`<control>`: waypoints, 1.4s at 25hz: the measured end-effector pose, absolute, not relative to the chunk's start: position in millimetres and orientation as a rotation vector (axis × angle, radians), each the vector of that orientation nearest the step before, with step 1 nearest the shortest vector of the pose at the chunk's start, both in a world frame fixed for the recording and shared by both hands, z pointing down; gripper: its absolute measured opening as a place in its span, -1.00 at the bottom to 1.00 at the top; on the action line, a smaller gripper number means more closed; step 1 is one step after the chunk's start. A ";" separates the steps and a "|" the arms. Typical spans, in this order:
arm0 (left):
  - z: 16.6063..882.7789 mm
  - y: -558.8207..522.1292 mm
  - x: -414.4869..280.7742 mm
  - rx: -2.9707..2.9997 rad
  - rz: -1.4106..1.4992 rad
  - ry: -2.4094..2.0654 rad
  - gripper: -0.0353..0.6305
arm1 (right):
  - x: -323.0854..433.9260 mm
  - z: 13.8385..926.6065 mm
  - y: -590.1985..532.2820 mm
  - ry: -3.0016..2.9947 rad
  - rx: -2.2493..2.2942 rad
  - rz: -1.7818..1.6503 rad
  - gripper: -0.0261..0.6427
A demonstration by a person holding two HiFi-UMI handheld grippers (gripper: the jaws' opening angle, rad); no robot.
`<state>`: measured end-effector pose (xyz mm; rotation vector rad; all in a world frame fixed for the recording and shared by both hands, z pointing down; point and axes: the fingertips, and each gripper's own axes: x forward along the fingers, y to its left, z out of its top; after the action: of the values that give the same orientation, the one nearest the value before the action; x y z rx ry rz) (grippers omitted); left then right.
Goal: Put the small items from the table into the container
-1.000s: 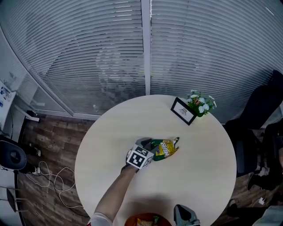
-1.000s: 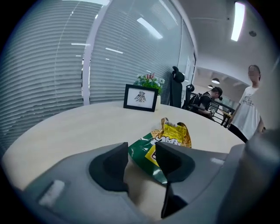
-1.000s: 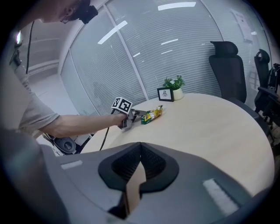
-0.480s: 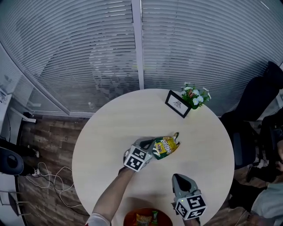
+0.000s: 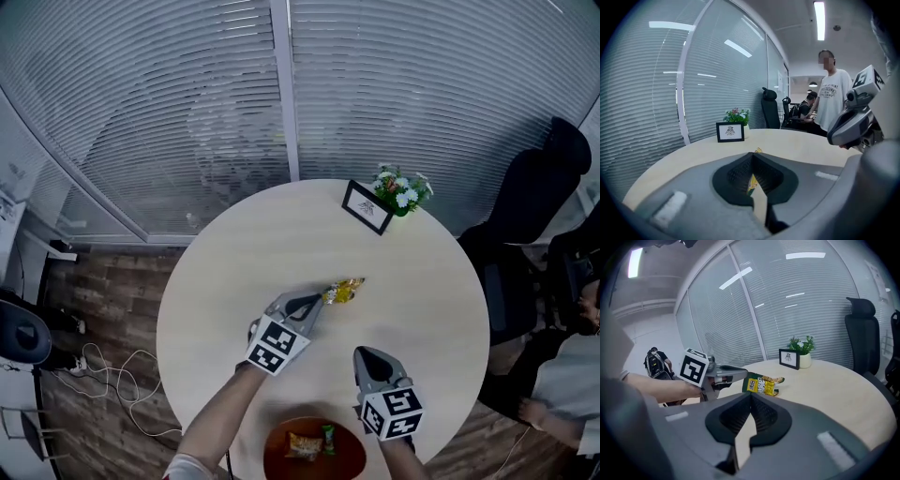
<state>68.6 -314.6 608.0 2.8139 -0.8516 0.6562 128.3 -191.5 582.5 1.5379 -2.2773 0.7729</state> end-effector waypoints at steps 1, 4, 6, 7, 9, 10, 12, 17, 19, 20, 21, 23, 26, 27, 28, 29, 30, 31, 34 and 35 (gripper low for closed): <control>602.1 -307.6 65.5 2.820 0.658 -0.852 -0.90 | 126.9 581.0 -190.3 -2.283 1.538 0.768 -0.91; 581.5 -285.3 53.8 2.826 0.637 -0.853 -0.90 | 122.7 574.6 -184.7 -2.294 1.535 0.751 -0.91; 564.5 -265.4 46.1 2.831 0.600 -0.842 -0.90 | 120.7 569.0 -176.7 -2.299 1.533 0.740 -0.91; 555.9 -252.7 43.5 2.838 0.581 -0.828 -0.90 | 120.4 566.2 -171.1 -2.301 1.531 0.732 -0.91; 541.0 -222.6 40.4 2.863 0.566 -0.777 -0.90 | 119.7 560.4 -158.3 -2.304 1.525 0.717 -0.91; 534.9 -206.7 38.9 2.880 0.569 -0.745 -0.90 | 118.4 556.7 -152.0 -2.309 1.523 0.711 -0.91; 525.5 -175.0 35.8 2.902 0.579 -0.686 -0.90 | 114.4 549.3 -137.2 -2.323 1.513 0.702 -0.91; 511.0 -96.3 27.9 2.904 0.577 -0.602 -0.90 | 110.6 536.5 -77.7 -2.340 1.478 0.686 -0.91; 502.3 -66.7 22.3 2.898 0.556 -0.591 -0.90 | 109.9 532.6 -55.4 -2.342 1.474 0.688 -0.91; 498.5 -51.2 19.1 2.893 0.543 -0.588 -0.90 | 109.5 531.9 -45.1 -2.339 1.474 0.693 -0.91; 496.0 -35.4 16.1 2.885 0.531 -0.584 -0.90 | 109.3 532.3 -35.7 -2.334 1.475 0.701 -0.91; 497.1 -3.7 11.4 2.864 0.525 -0.569 -0.90 | 108.2 534.7 -21.0 -2.328 1.476 0.713 -0.91; 515.6 41.6 6.3 2.821 0.571 -0.541 -0.90 | 103.7 540.2 -1.2 -2.324 1.473 0.736 -0.91; 523.3 54.3 4.3 2.805 0.586 -0.537 -0.90 | 101.1 542.7 6.5 -2.322 1.469 0.748 -0.91; 530.8 64.8 1.8 2.789 0.600 -0.538 -0.90 | 97.4 545.8 14.2 -2.320 1.464 0.761 -0.91; 538.2 73.4 -0.7 2.775 0.616 -0.541 -0.90 | 93.2 549.4 21.5 -2.318 1.456 0.774 -0.91; 545.8 80.1 -2.8 2.762 0.630 -0.546 -0.90 | 89.4 553.4 27.9 -2.314 1.447 0.784 -0.91; 553.3 84.6 -4.2 2.750 0.641 -0.550 -0.90 | 86.3 557.1 32.6 -2.310 1.437 0.790 -0.91; 577.2 90.3 -7.8 2.713 0.679 -0.553 -0.89 | 76.2 563.6 38.3 -2.311 1.406 0.788 -0.91; 585.6 90.3 -10.5 2.703 0.697 -0.555 -0.89 | 71.5 564.9 38.4 -2.314 1.395 0.786 -0.91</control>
<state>-10.5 90.3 585.6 2.7026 -0.5555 0.6965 71.5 38.4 564.9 1.3946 -2.3135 0.7858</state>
